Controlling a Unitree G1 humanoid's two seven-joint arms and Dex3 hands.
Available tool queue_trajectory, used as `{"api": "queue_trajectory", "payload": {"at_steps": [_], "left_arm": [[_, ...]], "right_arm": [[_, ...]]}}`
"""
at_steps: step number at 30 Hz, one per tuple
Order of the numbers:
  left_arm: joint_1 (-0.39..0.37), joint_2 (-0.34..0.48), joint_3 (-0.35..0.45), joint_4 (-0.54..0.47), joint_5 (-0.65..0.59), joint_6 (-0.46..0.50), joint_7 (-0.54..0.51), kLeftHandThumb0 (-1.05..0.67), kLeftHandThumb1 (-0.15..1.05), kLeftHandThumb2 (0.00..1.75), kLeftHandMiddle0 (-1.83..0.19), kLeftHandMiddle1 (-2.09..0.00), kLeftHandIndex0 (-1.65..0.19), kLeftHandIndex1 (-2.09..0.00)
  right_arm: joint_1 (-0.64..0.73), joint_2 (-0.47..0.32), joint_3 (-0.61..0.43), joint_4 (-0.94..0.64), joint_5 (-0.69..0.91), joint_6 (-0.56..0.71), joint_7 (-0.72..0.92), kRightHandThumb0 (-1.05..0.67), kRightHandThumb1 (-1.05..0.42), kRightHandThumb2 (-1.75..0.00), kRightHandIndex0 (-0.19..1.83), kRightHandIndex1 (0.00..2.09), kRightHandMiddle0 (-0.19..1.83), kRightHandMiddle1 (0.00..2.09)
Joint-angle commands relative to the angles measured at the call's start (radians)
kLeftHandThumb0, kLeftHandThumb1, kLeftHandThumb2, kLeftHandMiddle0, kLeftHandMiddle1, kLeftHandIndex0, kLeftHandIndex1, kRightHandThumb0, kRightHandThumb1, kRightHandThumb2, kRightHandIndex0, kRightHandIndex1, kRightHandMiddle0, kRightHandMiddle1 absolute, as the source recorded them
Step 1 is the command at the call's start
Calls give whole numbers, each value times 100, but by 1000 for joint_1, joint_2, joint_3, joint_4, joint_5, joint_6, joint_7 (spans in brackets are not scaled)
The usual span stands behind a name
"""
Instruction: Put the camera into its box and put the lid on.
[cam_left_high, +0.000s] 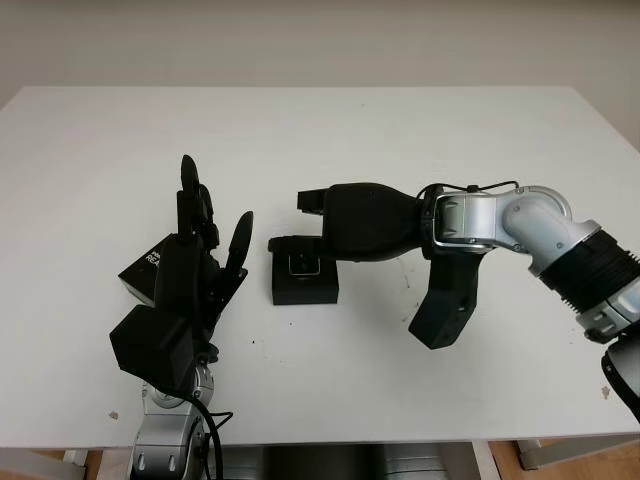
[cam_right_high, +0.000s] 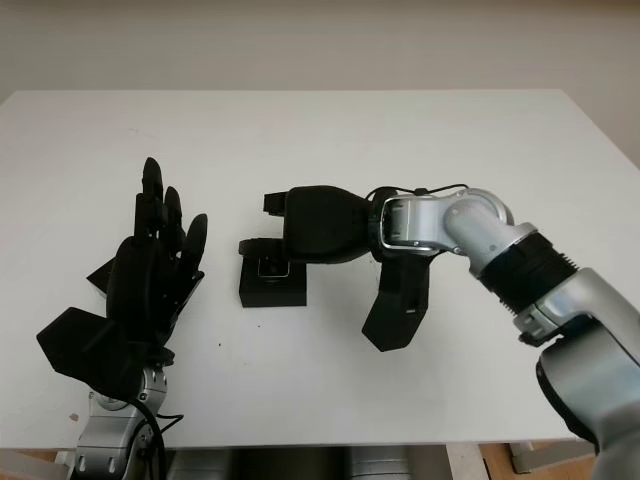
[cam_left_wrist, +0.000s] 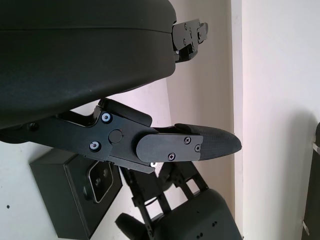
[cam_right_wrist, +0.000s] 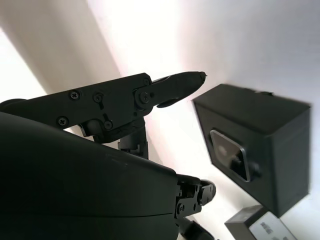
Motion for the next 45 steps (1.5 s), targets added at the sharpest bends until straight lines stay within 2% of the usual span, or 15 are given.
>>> {"api": "queue_trajectory", "payload": {"at_steps": [1,6,8,12,16,19,21,24,27,30,31,32,36,40,45], "left_arm": [[-9,0,1,-4,-12,-7,-8,-69,105,37,17,-5,18,-5],[-14,2,3,2,-11,-18,-8,-69,105,36,17,-5,18,-4],[-15,2,4,1,-6,-16,-3,-69,105,36,16,-6,18,-4],[-15,10,8,0,-2,-22,-5,-68,105,37,17,-5,18,-4],[-17,16,13,-9,-3,-7,-6,-68,105,37,16,-5,18,-5],[-23,21,20,-7,-6,-6,-6,-68,105,37,16,-5,18,-5],[-23,23,25,-7,-10,-10,-9,-67,105,37,16,-6,17,-5],[-24,29,33,-14,-20,-1,-17,-66,105,36,16,-6,17,-5],[-30,41,40,-15,-26,-1,-27,-67,105,35,16,-5,17,-5],[-34,58,45,-13,-3,-10,-20,-69,105,34,16,-6,16,-6],[-34,64,47,-12,3,-14,-20,-69,105,34,15,-6,16,-6],[-36,72,50,-11,7,-18,-24,-69,105,35,14,-6,15,-6],[-42,109,61,-22,17,-18,-36,-71,105,34,15,-6,15,-6],[-51,155,79,-36,54,-25,-34,-72,105,31,13,-6,14,-7],[-57,217,118,-74,54,0,-64,-75,105,27,12,-6,13,-7]], "right_arm": [[1,-12,-35,-25,40,7,57,-39,-101,-5,25,187,-8,7],[-10,9,-111,-20,168,20,174,-35,-100,-5,24,184,-3,9],[-10,33,-165,-6,293,51,263,-59,-92,-3,22,186,6,11],[-7,77,-253,71,482,84,306,-74,-87,-5,10,202,18,13],[-2,102,-306,108,588,144,366,-70,-97,-8,10,193,24,15],[23,125,-360,115,672,237,400,-69,-104,-14,11,167,36,18],[50,154,-407,112,753,315,421,-66,-105,-13,16,200,42,19],[93,198,-482,92,876,439,443,-64,-105,-12,32,208,43,23],[137,225,-534,47,940,551,437,-64,-105,-18,40,209,17,75],[193,246,-586,-9,999,659,428,-66,-105,-27,45,209,11,90],[208,251,-598,-24,1015,681,425,-63,-105,-34,37,209,8,113],[224,255,-610,-36,1029,691,418,-63,-105,-36,35,209,6,123],[280,267,-646,-58,1074,702,391,-66,-105,-51,18,178,-3,132],[351,291,-704,-143,1161,813,398,-75,-105,-57,0,122,-16,117],[416,322,-761,-236,1259,910,390,-74,-105,-54,-9,98,-19,95]]}}
